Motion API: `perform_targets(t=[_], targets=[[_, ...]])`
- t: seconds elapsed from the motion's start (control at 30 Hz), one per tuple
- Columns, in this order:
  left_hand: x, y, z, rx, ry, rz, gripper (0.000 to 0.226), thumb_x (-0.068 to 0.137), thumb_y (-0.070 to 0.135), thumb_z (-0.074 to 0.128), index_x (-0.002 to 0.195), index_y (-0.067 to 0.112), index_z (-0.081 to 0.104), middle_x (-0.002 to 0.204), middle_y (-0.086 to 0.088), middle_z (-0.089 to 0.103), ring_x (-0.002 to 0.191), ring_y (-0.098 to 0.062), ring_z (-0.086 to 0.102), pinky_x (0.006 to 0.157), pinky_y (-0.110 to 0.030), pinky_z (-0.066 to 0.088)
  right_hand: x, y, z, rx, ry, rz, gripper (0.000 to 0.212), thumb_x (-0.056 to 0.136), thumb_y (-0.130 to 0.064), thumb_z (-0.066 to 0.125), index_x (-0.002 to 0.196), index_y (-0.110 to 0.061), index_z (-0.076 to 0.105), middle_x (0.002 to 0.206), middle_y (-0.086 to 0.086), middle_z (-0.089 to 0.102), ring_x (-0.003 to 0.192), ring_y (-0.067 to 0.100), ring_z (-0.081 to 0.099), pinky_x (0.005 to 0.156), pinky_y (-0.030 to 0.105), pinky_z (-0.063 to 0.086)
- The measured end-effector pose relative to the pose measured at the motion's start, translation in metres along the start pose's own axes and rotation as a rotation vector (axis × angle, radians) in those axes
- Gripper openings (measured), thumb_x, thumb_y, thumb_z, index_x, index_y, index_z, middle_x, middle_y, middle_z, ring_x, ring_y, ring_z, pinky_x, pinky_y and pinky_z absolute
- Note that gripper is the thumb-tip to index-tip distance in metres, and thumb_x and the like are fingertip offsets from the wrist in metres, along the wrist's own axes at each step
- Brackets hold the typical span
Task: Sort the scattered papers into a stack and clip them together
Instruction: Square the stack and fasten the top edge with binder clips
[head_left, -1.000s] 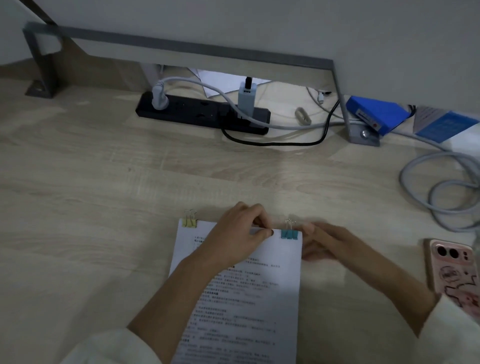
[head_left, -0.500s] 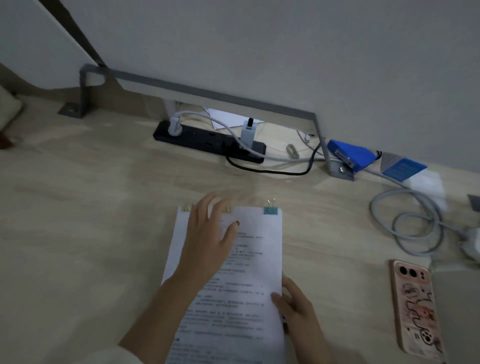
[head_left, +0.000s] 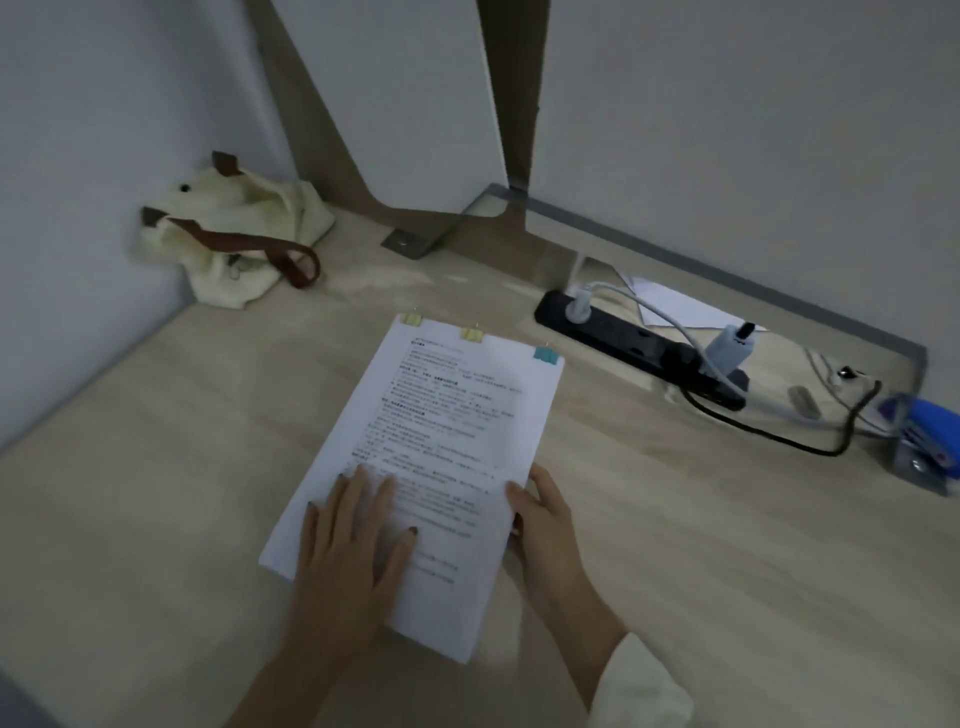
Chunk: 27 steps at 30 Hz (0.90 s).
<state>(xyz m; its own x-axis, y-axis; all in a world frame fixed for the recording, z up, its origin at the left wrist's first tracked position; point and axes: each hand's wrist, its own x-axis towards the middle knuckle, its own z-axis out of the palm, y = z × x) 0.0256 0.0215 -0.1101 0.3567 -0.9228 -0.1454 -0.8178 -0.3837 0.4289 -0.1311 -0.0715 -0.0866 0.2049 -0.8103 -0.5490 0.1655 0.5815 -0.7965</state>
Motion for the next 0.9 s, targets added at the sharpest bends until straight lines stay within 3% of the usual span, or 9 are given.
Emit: perform_targets(t=[0.13, 0.23, 0.33, 0.43, 0.57, 0.9], targets=[[0.03, -0.056, -0.007, 0.069, 0.018, -0.055, 0.096, 0.066, 0.081, -0.014, 0.145, 0.031, 0.005, 0.155, 0.005, -0.003, 0.142, -0.013, -0.007, 0.114, -0.042, -0.009, 0.035, 0.001, 0.051, 0.079, 0.029, 0.002, 0.027, 0.094, -0.006, 0.044, 0.118, -0.011, 0.053, 0.103, 0.005, 0.066, 0.085, 0.02, 0.064, 0.067, 0.025, 0.058], [0.058, -0.085, -0.006, 0.185, -0.008, -0.01, 0.078, 0.085, 0.071, 0.003, 0.147, 0.025, 0.017, 0.154, -0.007, 0.017, 0.142, -0.022, 0.007, 0.112, -0.046, -0.002, 0.058, 0.003, 0.08, 0.057, 0.087, -0.021, 0.025, 0.094, -0.004, 0.044, 0.116, -0.012, 0.053, 0.107, 0.009, 0.065, 0.088, 0.023, 0.064, 0.078, 0.036, 0.055], [0.083, -0.103, -0.008, 0.224, -0.004, 0.031, 0.072, 0.089, 0.065, 0.01, 0.148, 0.024, 0.016, 0.154, -0.011, 0.02, 0.142, -0.025, 0.009, 0.113, -0.046, -0.002, 0.079, 0.009, 0.097, -0.261, 0.196, -0.14, 0.032, 0.093, -0.008, 0.047, 0.124, -0.018, 0.046, 0.115, 0.006, 0.062, 0.1, 0.021, 0.061, 0.088, 0.037, 0.053], [0.105, -0.113, -0.012, 0.243, 0.031, 0.056, 0.074, 0.089, 0.065, 0.009, 0.148, 0.021, 0.017, 0.155, -0.012, 0.017, 0.143, -0.027, 0.008, 0.114, -0.048, -0.002, 0.098, 0.015, 0.11, -0.592, 0.23, -0.305, 0.046, 0.089, -0.015, 0.055, 0.132, -0.02, 0.038, 0.116, 0.002, 0.056, 0.103, 0.017, 0.056, 0.087, 0.035, 0.052], [0.122, -0.12, -0.016, 0.264, 0.052, 0.053, 0.074, 0.089, 0.063, 0.01, 0.148, 0.02, 0.017, 0.156, -0.011, 0.016, 0.144, -0.027, 0.01, 0.114, -0.051, 0.003, 0.113, 0.021, 0.121, -1.016, 0.382, -0.334, 0.057, 0.088, -0.031, 0.055, 0.138, -0.016, 0.033, 0.115, 0.01, 0.046, 0.105, 0.024, 0.047, 0.091, 0.036, 0.045], [0.127, -0.123, -0.02, 0.27, 0.057, 0.048, 0.075, 0.089, 0.064, 0.008, 0.146, 0.019, 0.025, 0.154, -0.015, 0.023, 0.142, -0.03, 0.014, 0.112, -0.053, 0.007, 0.113, 0.021, 0.124, -1.251, 0.351, -0.317, 0.069, 0.092, -0.045, 0.042, 0.147, -0.014, 0.014, 0.126, 0.01, 0.04, 0.113, 0.023, 0.041, 0.098, 0.03, 0.037]])
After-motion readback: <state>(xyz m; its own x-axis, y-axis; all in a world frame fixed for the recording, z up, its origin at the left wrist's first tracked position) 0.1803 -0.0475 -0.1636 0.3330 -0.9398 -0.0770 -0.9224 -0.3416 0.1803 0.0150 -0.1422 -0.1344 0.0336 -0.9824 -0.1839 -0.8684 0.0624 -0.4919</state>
